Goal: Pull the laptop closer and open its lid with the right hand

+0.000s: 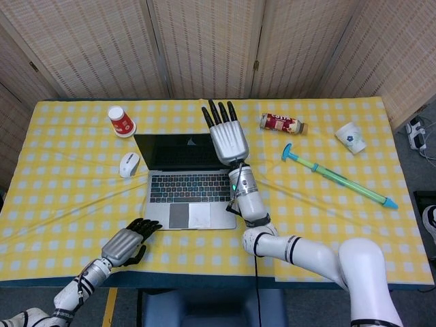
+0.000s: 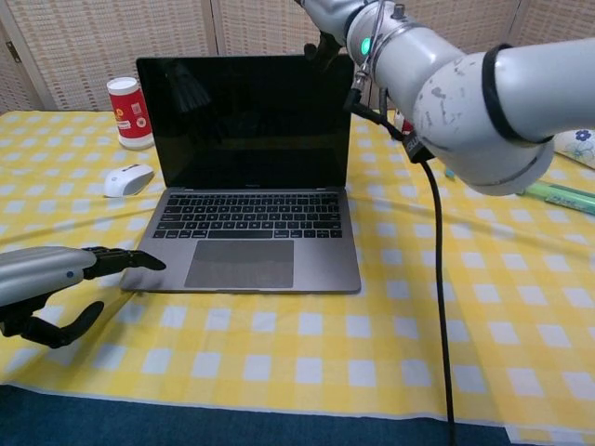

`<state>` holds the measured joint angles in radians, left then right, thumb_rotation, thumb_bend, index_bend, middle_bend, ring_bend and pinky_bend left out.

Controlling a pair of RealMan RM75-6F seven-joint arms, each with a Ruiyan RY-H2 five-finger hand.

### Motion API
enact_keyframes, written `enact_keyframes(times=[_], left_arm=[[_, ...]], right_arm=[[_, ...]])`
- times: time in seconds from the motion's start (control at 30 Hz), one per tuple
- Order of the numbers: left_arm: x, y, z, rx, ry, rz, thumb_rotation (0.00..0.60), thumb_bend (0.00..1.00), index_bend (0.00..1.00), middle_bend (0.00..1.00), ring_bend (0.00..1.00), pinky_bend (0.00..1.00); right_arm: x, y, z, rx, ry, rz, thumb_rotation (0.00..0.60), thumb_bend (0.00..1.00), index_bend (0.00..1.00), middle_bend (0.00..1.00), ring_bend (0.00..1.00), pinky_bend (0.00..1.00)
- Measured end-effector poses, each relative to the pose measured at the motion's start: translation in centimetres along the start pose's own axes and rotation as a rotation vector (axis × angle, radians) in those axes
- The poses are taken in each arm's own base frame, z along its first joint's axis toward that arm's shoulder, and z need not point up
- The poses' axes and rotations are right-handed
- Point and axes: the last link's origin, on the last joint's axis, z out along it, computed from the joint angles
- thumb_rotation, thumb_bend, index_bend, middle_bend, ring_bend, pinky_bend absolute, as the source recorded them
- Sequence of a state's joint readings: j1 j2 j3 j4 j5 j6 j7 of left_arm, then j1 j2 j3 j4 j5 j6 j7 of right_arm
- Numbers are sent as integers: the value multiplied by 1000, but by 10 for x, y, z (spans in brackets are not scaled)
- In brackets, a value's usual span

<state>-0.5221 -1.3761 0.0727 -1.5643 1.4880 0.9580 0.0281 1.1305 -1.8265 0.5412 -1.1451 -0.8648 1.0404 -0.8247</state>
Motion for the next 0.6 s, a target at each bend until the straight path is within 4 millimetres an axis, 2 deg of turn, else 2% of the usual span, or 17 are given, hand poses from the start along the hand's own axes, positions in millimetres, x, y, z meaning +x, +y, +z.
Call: enact_keyframes(times=[0.17, 0.27, 0.4, 0.6], left_arm=[[18, -3, -8, 7, 69, -15, 600, 789, 20, 89, 0, 0], [28, -8, -13, 28, 107, -28, 600, 789, 20, 89, 0, 0], [39, -16, -19, 65, 171, -58, 600, 789, 24, 89, 0, 0], [54, -36, -35, 144, 272, -101, 600, 789, 34, 89, 0, 0]], right_arm=[[20, 11, -25, 55, 7, 58, 600, 621, 0, 0, 0, 0], [30, 27, -46, 81, -4, 74, 600, 621, 0, 0, 0, 0], [37, 65, -86, 87, -47, 60, 600, 621, 0, 0, 0, 0], [30, 127, -142, 33, -123, 46, 600, 621, 0, 0, 5, 0]])
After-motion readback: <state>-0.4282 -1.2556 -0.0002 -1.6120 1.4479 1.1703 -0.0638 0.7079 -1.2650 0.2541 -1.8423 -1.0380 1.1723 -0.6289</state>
